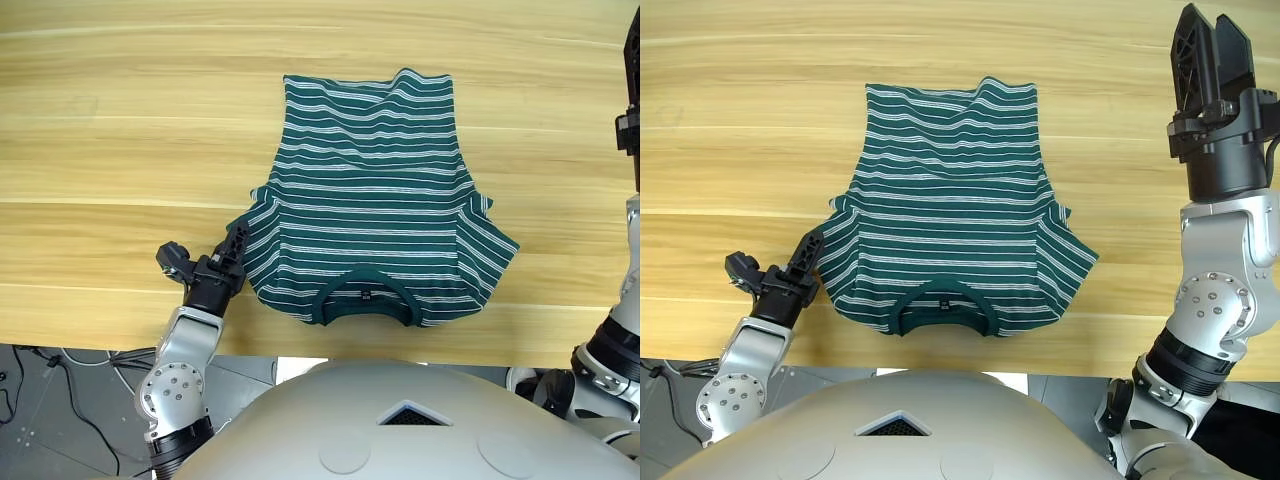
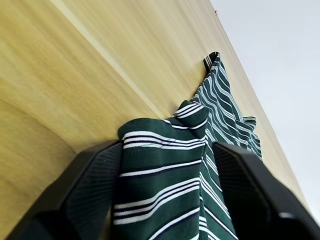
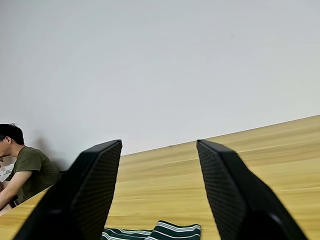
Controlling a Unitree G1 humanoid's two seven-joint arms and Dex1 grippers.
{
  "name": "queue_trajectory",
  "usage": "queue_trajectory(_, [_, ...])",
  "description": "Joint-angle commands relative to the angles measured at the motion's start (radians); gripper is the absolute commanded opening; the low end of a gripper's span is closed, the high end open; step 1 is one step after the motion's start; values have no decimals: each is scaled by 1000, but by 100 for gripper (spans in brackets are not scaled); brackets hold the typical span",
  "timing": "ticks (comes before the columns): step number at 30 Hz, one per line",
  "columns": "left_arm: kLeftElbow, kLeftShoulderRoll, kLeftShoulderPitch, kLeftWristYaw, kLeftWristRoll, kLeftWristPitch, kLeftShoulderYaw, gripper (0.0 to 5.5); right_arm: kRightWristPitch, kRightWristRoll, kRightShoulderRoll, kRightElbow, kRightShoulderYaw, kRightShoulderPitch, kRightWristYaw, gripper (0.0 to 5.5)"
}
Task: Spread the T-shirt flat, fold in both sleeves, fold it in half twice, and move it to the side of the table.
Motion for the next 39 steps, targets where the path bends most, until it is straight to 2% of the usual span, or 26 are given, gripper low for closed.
queue_trajectory(1, [147, -6, 46, 70, 111, 35, -25, 310, -14, -3, 6, -14, -2, 17, 10, 281])
queue_trajectory(10, [177, -9, 44, 53, 168, -22, -41, 122, -20, -8, 12, -18, 10, 48, 28, 281])
queue_trajectory(17, [192, -14, 41, 34, 196, -57, -49, 6, -16, -15, 10, -32, 33, 72, 46, 281])
queue_trajectory(26, [137, -33, 60, -36, 287, -144, -103, 2, -20, -27, 10, -26, 67, 92, 71, 281])
queue_trajectory(34, [-110, 19, 83, -106, 508, -317, -196, 2, -21, -43, 23, -14, 79, 101, 90, 281])
queue_trajectory(39, [-252, 38, 101, -140, 463, -265, -279, 2, -18, -38, 28, -28, 77, 116, 98, 281])
